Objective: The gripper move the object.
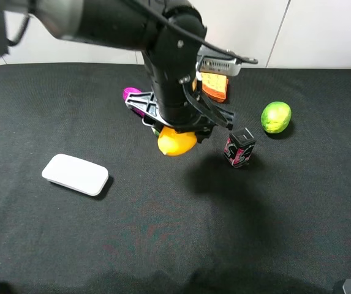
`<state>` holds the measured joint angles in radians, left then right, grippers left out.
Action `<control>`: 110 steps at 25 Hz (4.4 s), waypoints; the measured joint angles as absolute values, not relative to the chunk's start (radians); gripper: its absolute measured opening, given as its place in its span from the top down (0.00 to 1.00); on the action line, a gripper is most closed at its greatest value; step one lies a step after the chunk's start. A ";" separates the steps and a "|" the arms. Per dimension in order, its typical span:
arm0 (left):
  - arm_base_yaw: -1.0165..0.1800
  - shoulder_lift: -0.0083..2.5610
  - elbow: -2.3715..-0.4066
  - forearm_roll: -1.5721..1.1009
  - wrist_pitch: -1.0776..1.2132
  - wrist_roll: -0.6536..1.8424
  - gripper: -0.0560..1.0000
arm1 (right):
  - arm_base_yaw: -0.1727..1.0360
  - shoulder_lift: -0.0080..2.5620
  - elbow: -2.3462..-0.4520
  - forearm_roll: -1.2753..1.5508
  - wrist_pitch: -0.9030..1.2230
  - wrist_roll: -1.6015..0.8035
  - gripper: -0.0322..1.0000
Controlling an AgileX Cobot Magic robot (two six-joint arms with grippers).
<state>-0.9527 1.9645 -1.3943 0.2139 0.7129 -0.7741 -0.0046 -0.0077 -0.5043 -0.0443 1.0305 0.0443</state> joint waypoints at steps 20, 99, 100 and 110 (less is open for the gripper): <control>-0.961 2.132 -1.392 0.178 0.550 -0.804 0.37 | -0.005 -0.008 -0.504 -0.044 1.030 0.044 0.30; -0.961 1.889 -1.555 0.091 0.982 -0.577 0.17 | -0.005 -0.008 -0.504 -0.019 1.030 0.044 0.30; -0.961 1.877 -1.555 0.091 0.993 -0.566 0.17 | -0.005 -0.008 -0.504 -0.019 1.030 0.044 0.30; -0.961 1.773 -1.555 0.091 1.139 -0.421 0.11 | -0.005 -0.008 -0.504 -0.018 1.030 0.044 0.30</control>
<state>-0.9612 1.7725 -1.5546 0.0915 1.1390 -0.4209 -0.0046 -0.0077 -0.5043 -0.0181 1.0305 0.0443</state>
